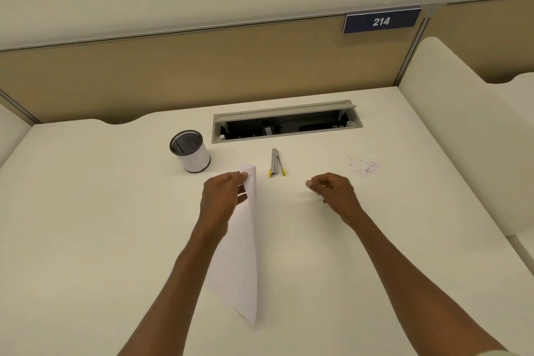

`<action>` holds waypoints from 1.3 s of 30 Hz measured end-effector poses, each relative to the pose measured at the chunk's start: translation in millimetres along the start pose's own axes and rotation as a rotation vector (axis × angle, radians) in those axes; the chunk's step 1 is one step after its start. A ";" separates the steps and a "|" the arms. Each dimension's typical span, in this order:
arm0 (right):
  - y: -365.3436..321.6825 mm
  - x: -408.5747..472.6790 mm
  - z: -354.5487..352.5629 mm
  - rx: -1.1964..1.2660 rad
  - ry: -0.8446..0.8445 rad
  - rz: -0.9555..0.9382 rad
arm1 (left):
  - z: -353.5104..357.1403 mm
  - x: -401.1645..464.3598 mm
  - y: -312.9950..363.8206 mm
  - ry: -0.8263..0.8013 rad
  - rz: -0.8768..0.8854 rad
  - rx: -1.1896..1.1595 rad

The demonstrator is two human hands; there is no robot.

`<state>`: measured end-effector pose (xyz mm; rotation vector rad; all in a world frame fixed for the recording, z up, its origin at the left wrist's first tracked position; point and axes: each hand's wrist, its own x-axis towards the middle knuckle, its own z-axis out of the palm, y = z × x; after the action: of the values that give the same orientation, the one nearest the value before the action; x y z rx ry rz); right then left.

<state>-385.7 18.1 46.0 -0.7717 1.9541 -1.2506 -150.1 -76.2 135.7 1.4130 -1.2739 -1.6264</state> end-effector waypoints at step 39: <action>-124.6 -78.5 10.6 0.220 0.093 -0.469 | -61.5 -0.6 106.1 0.267 0.358 -0.265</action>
<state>-316.2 28.3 175.9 -1.1123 1.7191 -1.7699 -104.5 -127.3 237.4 1.1210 -1.0413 -1.2640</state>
